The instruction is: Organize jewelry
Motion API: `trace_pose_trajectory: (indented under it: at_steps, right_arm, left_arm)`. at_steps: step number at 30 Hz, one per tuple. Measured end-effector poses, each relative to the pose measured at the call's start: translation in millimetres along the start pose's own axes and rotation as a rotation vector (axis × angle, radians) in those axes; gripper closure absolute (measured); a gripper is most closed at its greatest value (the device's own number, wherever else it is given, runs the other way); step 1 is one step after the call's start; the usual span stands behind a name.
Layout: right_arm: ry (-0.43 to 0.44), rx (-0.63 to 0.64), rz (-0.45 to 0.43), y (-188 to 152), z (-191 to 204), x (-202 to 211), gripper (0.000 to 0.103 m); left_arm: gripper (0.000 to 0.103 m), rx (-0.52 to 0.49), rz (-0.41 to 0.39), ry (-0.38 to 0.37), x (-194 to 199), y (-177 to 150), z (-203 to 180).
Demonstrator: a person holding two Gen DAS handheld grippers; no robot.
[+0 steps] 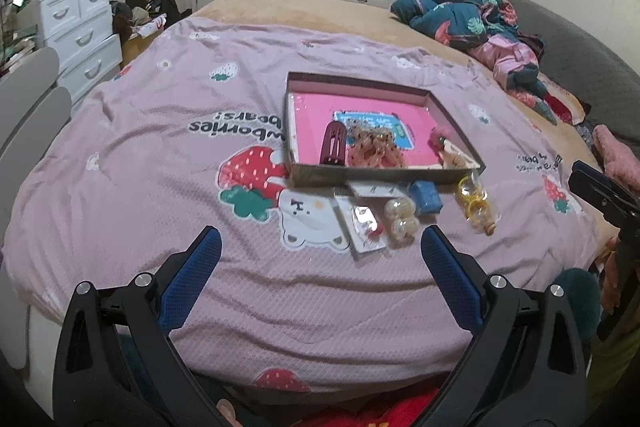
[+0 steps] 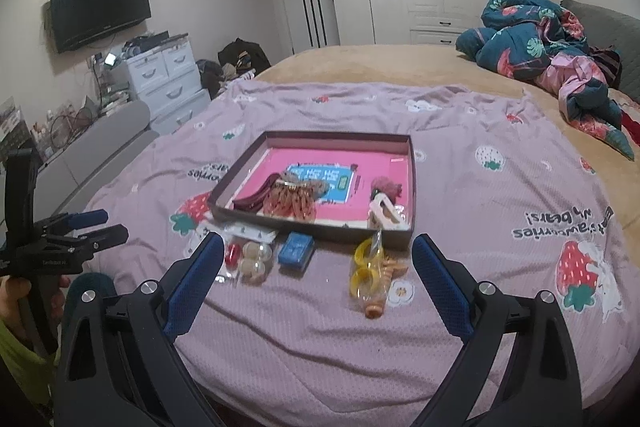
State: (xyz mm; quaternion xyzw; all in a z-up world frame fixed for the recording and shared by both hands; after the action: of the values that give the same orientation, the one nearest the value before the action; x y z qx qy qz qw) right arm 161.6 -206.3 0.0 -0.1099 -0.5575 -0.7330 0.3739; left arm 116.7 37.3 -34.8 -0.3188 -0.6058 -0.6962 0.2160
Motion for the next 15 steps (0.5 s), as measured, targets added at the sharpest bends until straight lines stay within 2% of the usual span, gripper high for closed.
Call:
trace_pose_trajectory:
  at_steps: [15]
  right_arm:
    - [-0.010, 0.030, 0.090, -32.4, 0.0, -21.3, 0.009]
  left_arm:
    - [0.010, -0.062, 0.083, -0.037, -24.9, -30.1, -25.1]
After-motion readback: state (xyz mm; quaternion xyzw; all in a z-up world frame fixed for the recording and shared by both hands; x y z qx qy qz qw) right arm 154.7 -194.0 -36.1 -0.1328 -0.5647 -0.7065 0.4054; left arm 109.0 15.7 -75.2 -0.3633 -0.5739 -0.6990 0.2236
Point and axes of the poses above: each gripper's, at about its wrist camera, not at the fingertips, and x roughly against the way its jaws point, z to its left, y to its top, the point moved 9 cm from there along -x, roughly the way its jaws point, and after that the axes turned 15 degrees about -x, right-handed, at the moved point
